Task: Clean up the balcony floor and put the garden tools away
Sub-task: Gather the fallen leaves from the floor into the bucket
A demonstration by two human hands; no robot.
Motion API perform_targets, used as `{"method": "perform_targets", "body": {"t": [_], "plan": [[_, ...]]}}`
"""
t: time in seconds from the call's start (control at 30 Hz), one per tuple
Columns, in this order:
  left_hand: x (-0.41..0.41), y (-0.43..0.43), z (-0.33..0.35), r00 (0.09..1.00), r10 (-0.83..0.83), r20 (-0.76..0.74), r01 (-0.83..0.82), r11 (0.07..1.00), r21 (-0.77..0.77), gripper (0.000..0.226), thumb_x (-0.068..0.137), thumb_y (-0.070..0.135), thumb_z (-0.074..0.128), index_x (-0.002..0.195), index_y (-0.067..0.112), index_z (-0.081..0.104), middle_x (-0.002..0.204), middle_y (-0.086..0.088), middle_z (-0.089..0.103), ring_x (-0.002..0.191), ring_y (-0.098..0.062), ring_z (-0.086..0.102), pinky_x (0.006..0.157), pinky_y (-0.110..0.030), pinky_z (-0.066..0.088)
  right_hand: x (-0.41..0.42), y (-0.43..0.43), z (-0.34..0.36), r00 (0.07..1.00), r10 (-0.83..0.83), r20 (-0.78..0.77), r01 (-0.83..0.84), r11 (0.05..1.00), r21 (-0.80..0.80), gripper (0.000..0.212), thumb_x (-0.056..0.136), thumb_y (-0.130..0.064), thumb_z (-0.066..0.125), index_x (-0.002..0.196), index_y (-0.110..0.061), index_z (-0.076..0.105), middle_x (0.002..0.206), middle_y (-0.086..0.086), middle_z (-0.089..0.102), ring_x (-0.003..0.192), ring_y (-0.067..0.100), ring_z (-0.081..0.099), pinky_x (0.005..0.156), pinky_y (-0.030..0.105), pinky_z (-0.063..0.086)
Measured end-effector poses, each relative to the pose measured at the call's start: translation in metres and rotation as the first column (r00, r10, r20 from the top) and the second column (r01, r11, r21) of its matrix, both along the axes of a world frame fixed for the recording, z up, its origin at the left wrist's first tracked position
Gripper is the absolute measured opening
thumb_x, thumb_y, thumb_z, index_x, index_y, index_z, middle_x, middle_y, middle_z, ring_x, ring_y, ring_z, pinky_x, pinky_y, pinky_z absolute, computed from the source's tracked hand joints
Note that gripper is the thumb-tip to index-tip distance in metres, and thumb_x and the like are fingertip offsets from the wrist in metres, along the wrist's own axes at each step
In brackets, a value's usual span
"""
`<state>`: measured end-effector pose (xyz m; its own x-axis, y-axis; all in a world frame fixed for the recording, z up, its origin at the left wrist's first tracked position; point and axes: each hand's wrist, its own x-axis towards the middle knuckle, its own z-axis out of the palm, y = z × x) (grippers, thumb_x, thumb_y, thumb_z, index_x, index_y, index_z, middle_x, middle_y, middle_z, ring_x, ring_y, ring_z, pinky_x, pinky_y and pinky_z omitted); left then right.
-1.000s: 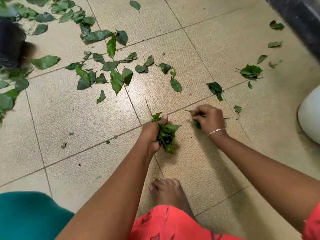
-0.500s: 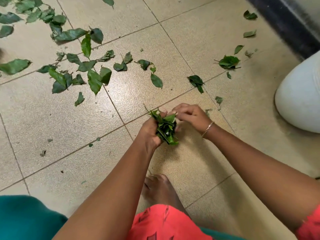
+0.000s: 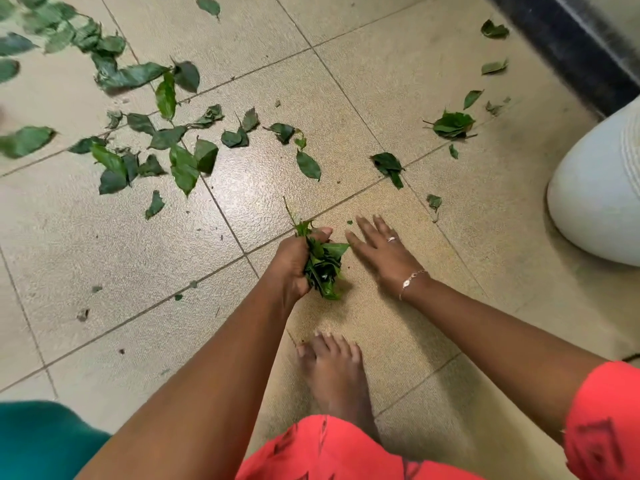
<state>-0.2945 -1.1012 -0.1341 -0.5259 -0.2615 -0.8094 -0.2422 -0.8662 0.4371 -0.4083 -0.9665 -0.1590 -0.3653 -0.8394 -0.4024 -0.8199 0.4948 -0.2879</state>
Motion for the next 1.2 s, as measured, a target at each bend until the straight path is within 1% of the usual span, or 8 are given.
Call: {"method": "perform_targets", "body": {"t": [0.07,0.17,0.47,0.53,0.67,0.87,1.0,1.2], "plan": [[0.000,-0.003,0.002,1.000,0.016,-0.012,-0.016,0.999,0.030,0.014,0.093,0.003,0.052,0.080,0.007,0.057,0.055,-0.005,0.060,0.043,-0.015,0.058,0.046,-0.024,0.052,-0.005,0.017,0.001,1.000,-0.027,0.012,0.028,0.997,-0.074,0.063,0.091,0.006,0.037,0.146,-0.020,0.025,0.156,-0.002,0.009,0.144,0.020,0.007,0.114,0.031,0.017],[0.001,-0.005,0.003,0.999,0.033,-0.034,-0.030,0.997,0.065,0.015,0.093,0.003,0.051,0.079,0.006,0.056,0.062,-0.008,0.065,0.045,-0.016,0.062,0.044,-0.024,0.053,-0.015,0.028,0.002,0.985,-0.046,-0.165,0.012,0.980,-0.200,0.029,0.087,-0.004,0.057,0.115,-0.007,0.063,0.121,0.011,0.058,0.108,0.029,0.054,0.072,0.028,0.045],[-0.016,0.018,0.000,0.980,-0.059,-0.189,0.096,0.976,0.195,0.034,0.096,0.009,0.044,0.074,0.003,0.069,0.066,-0.009,0.066,0.053,-0.017,0.064,0.052,-0.027,0.056,0.010,-0.021,0.032,0.905,-0.355,0.233,0.425,0.774,-0.470,0.017,0.072,0.008,0.068,0.082,-0.005,0.072,0.083,0.008,0.065,0.079,0.021,0.059,0.072,0.029,0.049],[-0.020,0.021,0.000,0.981,-0.077,-0.178,0.111,0.975,0.192,0.034,0.095,0.008,0.047,0.068,0.004,0.067,0.063,-0.008,0.065,0.053,-0.018,0.064,0.053,-0.028,0.056,0.007,-0.017,0.032,0.915,-0.352,0.195,0.402,0.792,-0.459,0.018,0.072,0.003,0.072,0.084,-0.010,0.072,0.078,0.002,0.066,0.081,0.021,0.055,0.068,0.027,0.043],[-0.028,0.023,-0.003,0.997,-0.073,-0.030,0.075,0.993,0.091,0.018,0.093,0.006,0.051,0.076,0.004,0.058,0.061,-0.007,0.062,0.051,-0.018,0.060,0.048,-0.027,0.053,-0.020,-0.007,0.044,0.713,-0.295,0.636,0.574,0.767,-0.287,0.036,0.077,0.001,0.069,0.108,-0.013,0.061,0.097,0.003,0.064,0.096,0.014,0.058,0.076,0.019,0.049],[-0.037,0.015,-0.001,0.997,-0.072,-0.012,0.072,0.995,0.073,0.017,0.092,0.010,0.055,0.076,0.008,0.056,0.065,-0.007,0.057,0.047,-0.017,0.059,0.057,-0.031,0.052,-0.090,0.018,0.019,0.857,-0.515,-0.009,0.515,0.857,0.002,0.053,0.095,-0.015,0.048,0.145,-0.022,0.030,0.155,0.007,0.014,0.140,0.028,0.020,0.110,0.041,0.026],[-0.038,0.012,0.009,0.997,-0.057,-0.048,0.062,0.992,0.110,0.019,0.093,0.010,0.053,0.075,0.006,0.055,0.069,-0.011,0.058,0.062,-0.023,0.061,0.042,-0.028,0.052,-0.083,0.020,0.011,0.898,-0.317,-0.306,0.353,0.933,0.069,0.030,0.093,-0.003,0.041,0.121,-0.003,0.052,0.129,0.017,0.045,0.113,0.036,0.048,0.086,0.039,0.043],[-0.038,0.009,0.011,0.995,-0.024,-0.092,0.032,0.996,0.078,0.014,0.094,0.004,0.049,0.083,0.001,0.058,0.079,-0.011,0.059,0.045,-0.014,0.062,0.044,-0.020,0.052,-0.069,-0.002,0.028,0.843,-0.536,0.039,0.521,0.796,-0.308,0.010,0.077,-0.003,0.071,0.087,-0.002,0.071,0.097,0.008,0.060,0.089,0.020,0.060,0.078,0.025,0.050]]}}
